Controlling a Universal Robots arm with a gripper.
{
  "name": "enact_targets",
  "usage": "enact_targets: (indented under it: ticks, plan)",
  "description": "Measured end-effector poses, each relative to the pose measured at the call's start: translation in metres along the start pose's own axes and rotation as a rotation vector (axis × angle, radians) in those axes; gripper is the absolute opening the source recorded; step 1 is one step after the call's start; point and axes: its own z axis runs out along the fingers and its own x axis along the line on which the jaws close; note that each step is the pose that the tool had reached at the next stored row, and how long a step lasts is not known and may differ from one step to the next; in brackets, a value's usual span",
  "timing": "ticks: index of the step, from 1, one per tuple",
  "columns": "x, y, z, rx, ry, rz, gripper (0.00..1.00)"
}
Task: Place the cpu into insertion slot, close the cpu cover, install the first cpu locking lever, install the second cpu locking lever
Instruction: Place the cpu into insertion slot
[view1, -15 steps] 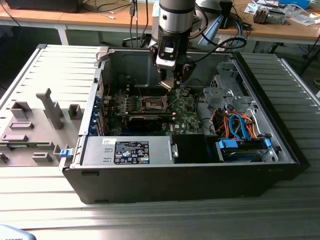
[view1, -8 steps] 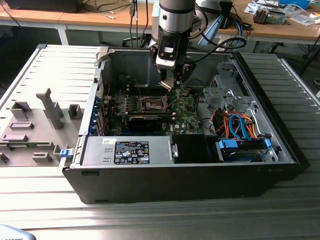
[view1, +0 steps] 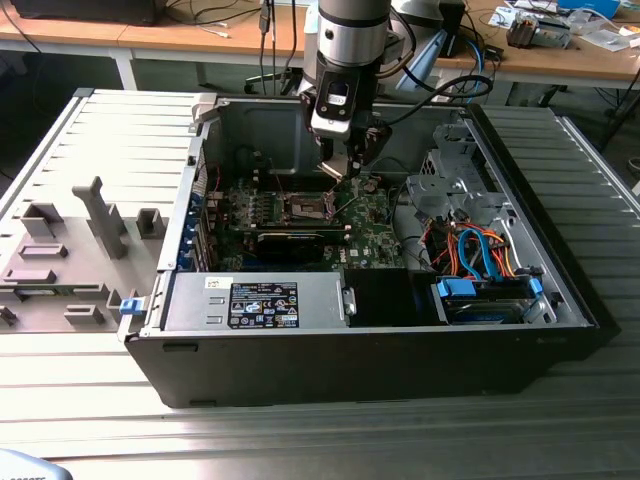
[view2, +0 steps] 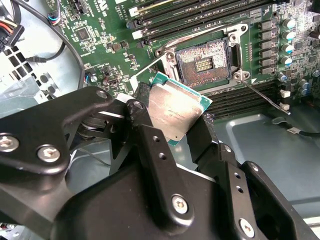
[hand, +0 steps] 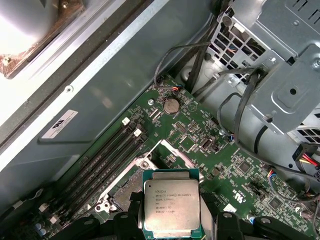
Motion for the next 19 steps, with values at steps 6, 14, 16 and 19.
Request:
enact_targets:
  ticks: [6,14,16,19]
  plan:
    - [0.0,0.0,0.0,-0.0001,-0.0003,0.004,0.54]
    - [0.0,0.0,0.0,-0.0002,-0.0009,0.011,0.54]
    - [0.0,0.0,0.0,-0.0002,-0.0011,0.013,0.54]
    - [0.0,0.0,0.0,-0.0003,-0.0013,0.015,0.54]
